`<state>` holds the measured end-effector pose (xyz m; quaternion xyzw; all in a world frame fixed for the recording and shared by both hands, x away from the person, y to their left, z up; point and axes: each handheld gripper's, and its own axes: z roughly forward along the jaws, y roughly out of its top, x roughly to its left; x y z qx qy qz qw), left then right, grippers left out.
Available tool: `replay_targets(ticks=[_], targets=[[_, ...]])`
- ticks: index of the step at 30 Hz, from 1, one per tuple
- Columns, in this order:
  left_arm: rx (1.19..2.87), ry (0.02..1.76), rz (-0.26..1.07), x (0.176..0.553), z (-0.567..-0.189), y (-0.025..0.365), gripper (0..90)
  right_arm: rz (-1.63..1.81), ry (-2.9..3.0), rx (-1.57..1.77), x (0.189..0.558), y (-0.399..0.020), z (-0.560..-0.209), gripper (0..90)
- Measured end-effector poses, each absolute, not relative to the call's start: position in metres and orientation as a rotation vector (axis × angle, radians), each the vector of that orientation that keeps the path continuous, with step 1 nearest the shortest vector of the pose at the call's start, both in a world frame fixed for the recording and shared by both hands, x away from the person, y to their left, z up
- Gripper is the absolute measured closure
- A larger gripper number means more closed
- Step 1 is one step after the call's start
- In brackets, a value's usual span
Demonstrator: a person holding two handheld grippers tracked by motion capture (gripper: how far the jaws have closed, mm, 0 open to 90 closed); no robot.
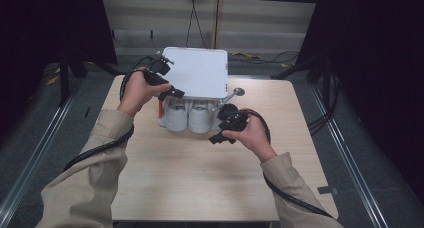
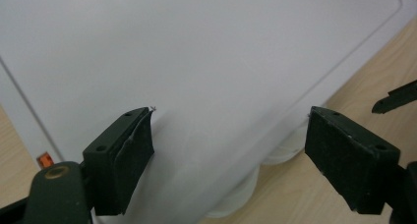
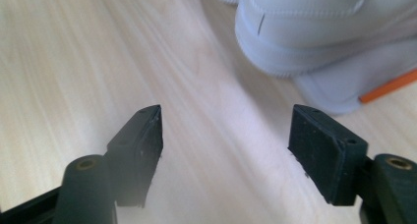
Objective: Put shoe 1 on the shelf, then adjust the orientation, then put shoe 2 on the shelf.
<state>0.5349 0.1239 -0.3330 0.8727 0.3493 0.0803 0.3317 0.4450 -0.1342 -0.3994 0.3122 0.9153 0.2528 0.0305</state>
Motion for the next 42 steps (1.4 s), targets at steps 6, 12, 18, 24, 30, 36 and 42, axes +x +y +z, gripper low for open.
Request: replay_targets(ticks=[6,12,18,24,30,36,42], targets=[[2.282,0.933,0.192,0.522,-0.33,0.138,18.8,0.791,2.811,1.003,0.438,-0.145,-0.399,25.7],[2.264,0.937,0.193,0.507,-0.329,0.154,18.3,0.787,2.803,1.066,0.431,-0.156,-0.404,22.2],[2.277,0.948,0.162,0.493,-0.335,0.169,18.4,0.794,2.809,1.069,0.422,-0.163,-0.404,21.2],[2.268,0.973,0.151,0.483,-0.344,0.182,18.4,0.796,2.805,1.08,0.415,-0.173,-0.405,20.0],[2.264,0.989,0.103,0.473,-0.364,0.196,18.3,0.786,2.794,1.095,0.41,-0.18,-0.407,20.0],[2.275,0.995,0.078,0.466,-0.378,0.204,18.1,0.762,2.798,1.098,0.405,-0.185,-0.409,20.0],[2.276,1.008,0.075,0.458,-0.387,0.212,18.2,0.754,2.798,1.095,0.402,-0.191,-0.41,20.1]])
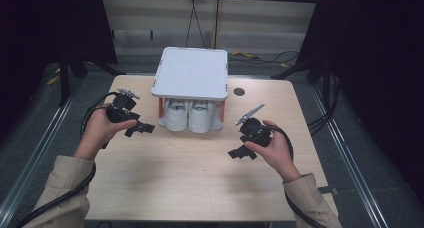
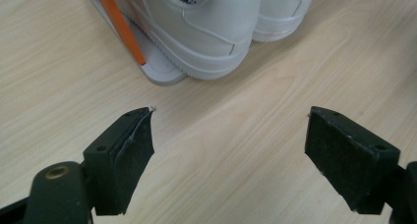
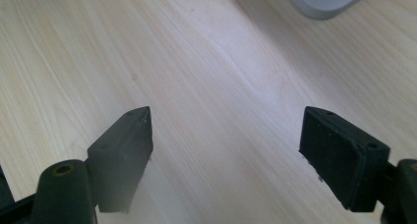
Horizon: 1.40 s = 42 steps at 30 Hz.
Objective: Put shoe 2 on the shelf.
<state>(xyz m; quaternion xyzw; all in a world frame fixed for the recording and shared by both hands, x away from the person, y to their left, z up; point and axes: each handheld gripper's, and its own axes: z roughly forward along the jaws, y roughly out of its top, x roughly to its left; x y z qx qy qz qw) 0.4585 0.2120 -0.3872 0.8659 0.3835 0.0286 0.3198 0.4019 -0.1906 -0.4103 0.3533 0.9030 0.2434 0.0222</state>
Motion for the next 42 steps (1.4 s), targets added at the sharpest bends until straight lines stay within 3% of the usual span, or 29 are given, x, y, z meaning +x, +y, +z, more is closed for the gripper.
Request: replay_targets(ticks=[42], targets=[[2.323,1.03,0.038,0.425,-0.446,0.242,18.5,0.693,2.692,1.209,0.354,-0.263,-0.438,19.9]])
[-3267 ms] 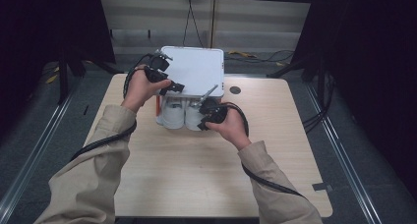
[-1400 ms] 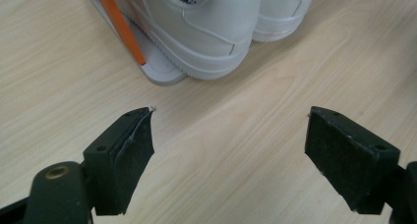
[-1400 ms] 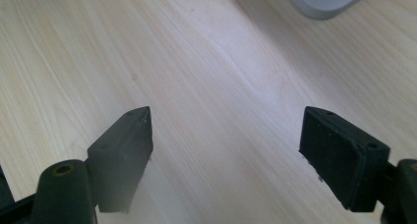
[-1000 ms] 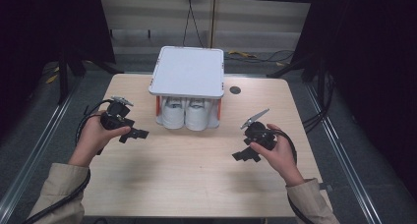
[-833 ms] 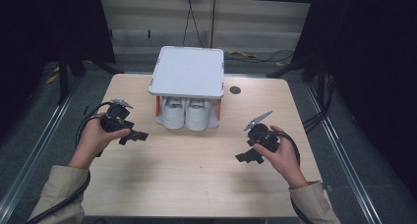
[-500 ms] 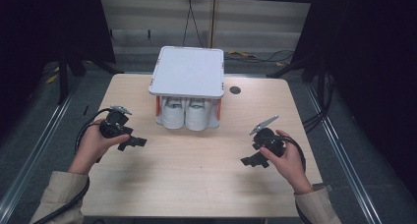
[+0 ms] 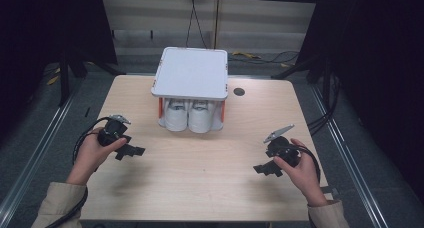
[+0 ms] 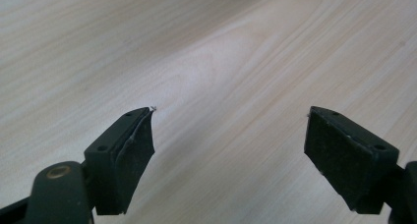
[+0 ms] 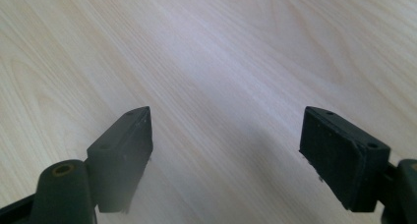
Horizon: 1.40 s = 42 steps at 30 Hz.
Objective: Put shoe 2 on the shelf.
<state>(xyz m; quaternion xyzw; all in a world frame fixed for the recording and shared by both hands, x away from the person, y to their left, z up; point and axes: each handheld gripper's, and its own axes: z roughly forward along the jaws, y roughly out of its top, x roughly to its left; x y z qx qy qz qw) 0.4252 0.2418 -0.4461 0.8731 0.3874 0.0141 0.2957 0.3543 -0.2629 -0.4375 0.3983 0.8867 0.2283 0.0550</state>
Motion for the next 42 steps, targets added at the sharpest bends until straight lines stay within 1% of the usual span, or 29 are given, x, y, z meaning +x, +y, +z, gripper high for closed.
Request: replay_targets(ticks=[6,14,19,27,36,38,42], targets=[[2.327,1.023,0.058,0.418,-0.45,0.244,18.5,0.69,2.667,1.231,0.346,-0.275,-0.442,19.9],[2.329,1.017,0.049,0.409,-0.457,0.249,18.7,0.668,2.635,1.253,0.337,-0.286,-0.447,19.9],[2.341,1.013,0.045,0.404,-0.464,0.255,18.8,0.658,2.599,1.282,0.33,-0.296,-0.454,19.5],[2.34,1.008,0.077,0.398,-0.467,0.263,18.9,0.662,2.569,1.33,0.322,-0.308,-0.466,19.5],[2.327,0.993,0.079,0.389,-0.473,0.266,18.9,0.675,2.525,1.35,0.312,-0.32,-0.468,19.5],[2.349,0.964,0.078,0.386,-0.476,0.266,18.9,0.677,2.52,1.356,0.308,-0.325,-0.469,19.5],[2.371,0.959,0.079,0.383,-0.482,0.267,18.8,0.681,2.509,1.376,0.304,-0.333,-0.472,19.5]])
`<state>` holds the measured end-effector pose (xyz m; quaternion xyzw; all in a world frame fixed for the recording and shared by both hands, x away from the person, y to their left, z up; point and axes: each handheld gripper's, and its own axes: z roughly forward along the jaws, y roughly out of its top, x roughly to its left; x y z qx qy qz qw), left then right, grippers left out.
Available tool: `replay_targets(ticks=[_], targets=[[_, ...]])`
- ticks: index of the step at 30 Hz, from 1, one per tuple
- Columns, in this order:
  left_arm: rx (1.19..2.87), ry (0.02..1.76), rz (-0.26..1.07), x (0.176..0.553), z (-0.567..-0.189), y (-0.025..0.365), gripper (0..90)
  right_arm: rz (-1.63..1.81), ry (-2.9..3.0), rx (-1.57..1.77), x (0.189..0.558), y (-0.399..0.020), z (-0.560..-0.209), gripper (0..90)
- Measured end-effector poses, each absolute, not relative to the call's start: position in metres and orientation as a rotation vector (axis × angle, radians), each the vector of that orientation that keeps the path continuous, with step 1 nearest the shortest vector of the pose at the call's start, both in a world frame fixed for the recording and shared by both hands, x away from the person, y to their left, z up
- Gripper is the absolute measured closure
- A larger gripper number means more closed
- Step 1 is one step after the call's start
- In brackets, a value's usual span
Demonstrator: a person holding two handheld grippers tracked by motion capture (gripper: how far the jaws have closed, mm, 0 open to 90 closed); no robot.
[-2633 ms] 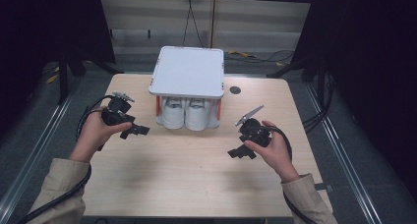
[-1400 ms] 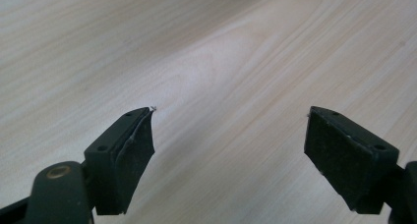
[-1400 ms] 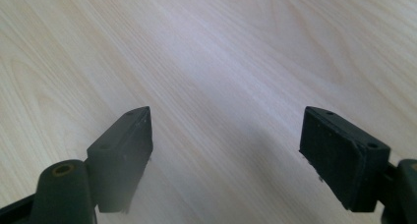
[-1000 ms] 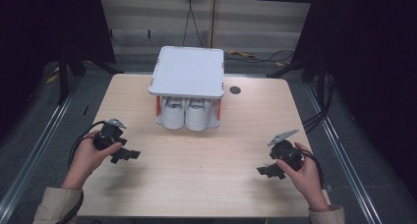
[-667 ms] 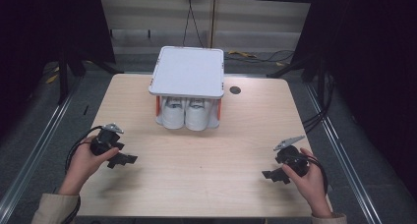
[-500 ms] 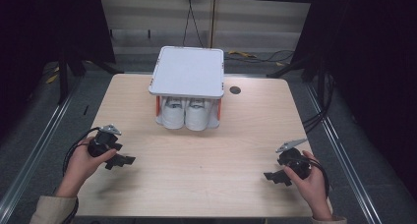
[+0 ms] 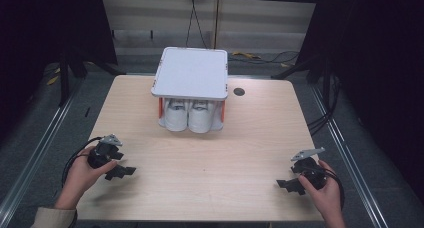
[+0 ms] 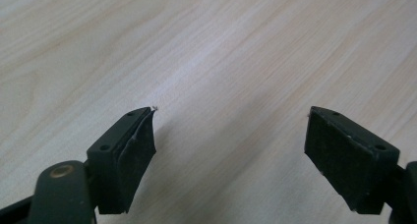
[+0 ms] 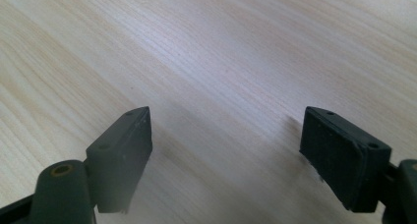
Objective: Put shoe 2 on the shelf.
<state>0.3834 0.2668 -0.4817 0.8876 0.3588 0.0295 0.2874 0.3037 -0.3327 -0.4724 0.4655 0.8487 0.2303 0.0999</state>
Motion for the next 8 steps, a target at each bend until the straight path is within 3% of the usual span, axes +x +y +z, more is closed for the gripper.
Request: replay_targets(ticks=[8], targets=[[2.373,0.943,0.076,0.3851,-0.4876,0.2624,18.8,0.681,2.519,1.346,0.3053,-0.3294,-0.4766,15.5]])
